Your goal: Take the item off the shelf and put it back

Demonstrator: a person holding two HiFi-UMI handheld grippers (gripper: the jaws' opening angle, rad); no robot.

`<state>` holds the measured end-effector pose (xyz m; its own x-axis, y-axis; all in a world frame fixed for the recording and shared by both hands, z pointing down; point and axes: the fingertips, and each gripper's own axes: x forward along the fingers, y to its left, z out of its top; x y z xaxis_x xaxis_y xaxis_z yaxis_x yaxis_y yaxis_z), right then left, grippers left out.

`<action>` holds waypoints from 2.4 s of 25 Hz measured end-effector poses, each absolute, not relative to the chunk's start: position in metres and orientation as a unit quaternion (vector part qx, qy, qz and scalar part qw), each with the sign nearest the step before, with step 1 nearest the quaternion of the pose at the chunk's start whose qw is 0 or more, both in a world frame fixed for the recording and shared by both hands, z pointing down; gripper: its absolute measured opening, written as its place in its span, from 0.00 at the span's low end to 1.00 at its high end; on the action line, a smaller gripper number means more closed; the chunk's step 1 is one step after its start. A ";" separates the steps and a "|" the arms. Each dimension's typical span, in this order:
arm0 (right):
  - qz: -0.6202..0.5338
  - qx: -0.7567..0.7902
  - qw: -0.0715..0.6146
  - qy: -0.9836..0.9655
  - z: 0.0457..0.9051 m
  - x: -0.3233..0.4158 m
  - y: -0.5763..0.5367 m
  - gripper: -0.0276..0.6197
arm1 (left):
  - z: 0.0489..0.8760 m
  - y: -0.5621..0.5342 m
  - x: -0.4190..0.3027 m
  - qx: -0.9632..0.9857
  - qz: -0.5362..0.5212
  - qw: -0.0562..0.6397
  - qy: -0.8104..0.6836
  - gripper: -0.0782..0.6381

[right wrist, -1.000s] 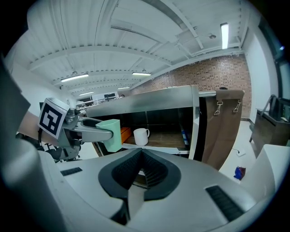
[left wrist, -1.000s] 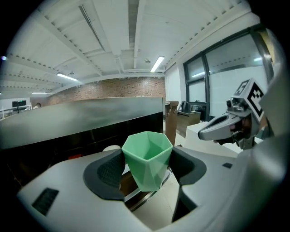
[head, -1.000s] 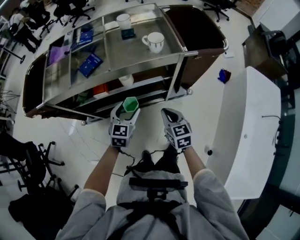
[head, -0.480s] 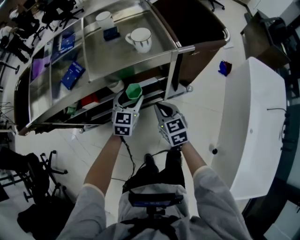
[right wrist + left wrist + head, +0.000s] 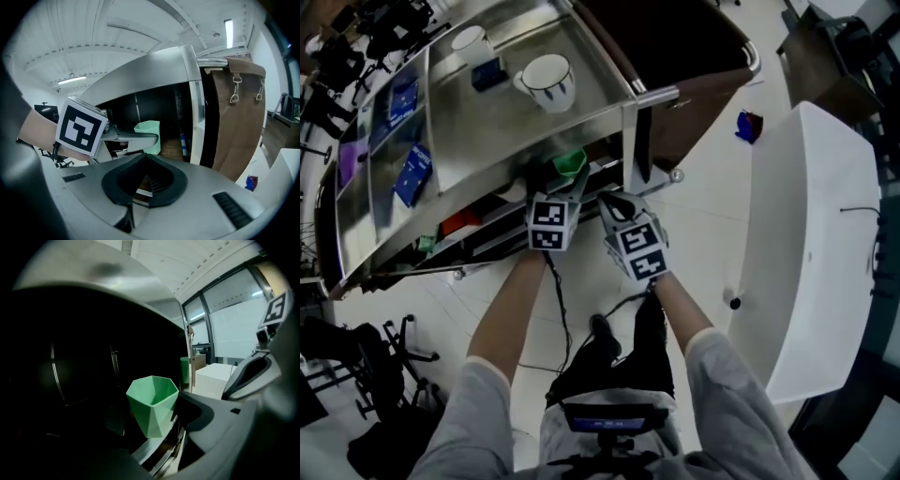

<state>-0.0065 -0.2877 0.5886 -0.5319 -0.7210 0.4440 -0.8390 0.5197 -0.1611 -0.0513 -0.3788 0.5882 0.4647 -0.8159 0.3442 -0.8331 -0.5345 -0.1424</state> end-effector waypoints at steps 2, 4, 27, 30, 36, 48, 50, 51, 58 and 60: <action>0.182 0.457 0.161 -0.856 0.592 -0.004 -0.294 0.06 | 0.592 -0.391 -0.046 0.855 0.187 0.019 -0.483 0.54; 0.185 0.459 0.159 -0.855 0.595 -0.001 -0.298 0.06 | 0.595 -0.403 -0.044 0.854 0.187 0.017 -0.486 0.54; 0.210 0.461 0.156 -0.848 0.623 0.025 -0.302 0.06 | 0.643 -0.430 -0.046 0.831 0.177 0.062 -0.523 0.59; 0.211 0.461 0.156 -0.848 0.624 0.026 -0.300 0.06 | 0.648 -0.423 -0.046 0.832 0.182 0.069 -0.520 0.65; 0.209 0.462 0.161 -0.847 0.621 0.026 -0.294 0.06 | 0.634 -0.408 -0.049 0.834 0.178 0.063 -0.518 0.66; 0.206 0.471 0.184 -0.838 0.577 0.023 -0.233 0.06 | 0.581 -0.290 -0.106 0.823 0.187 0.119 -0.523 0.65; 0.200 0.467 0.186 -0.841 0.563 0.018 -0.224 0.06 | 0.566 -0.267 -0.113 0.827 0.185 0.121 -0.516 0.64; 0.196 0.465 0.187 -0.843 0.556 0.015 -0.219 0.06 | 0.558 -0.256 -0.117 0.828 0.183 0.123 -0.516 0.62; 0.186 0.449 0.186 -0.854 0.525 -0.003 -0.186 0.06 | 0.522 -0.193 -0.168 0.806 0.166 0.136 -0.552 0.46; 0.186 0.448 0.186 -0.854 0.521 -0.004 -0.178 0.06 | 0.514 -0.178 -0.183 0.798 0.161 0.137 -0.564 0.44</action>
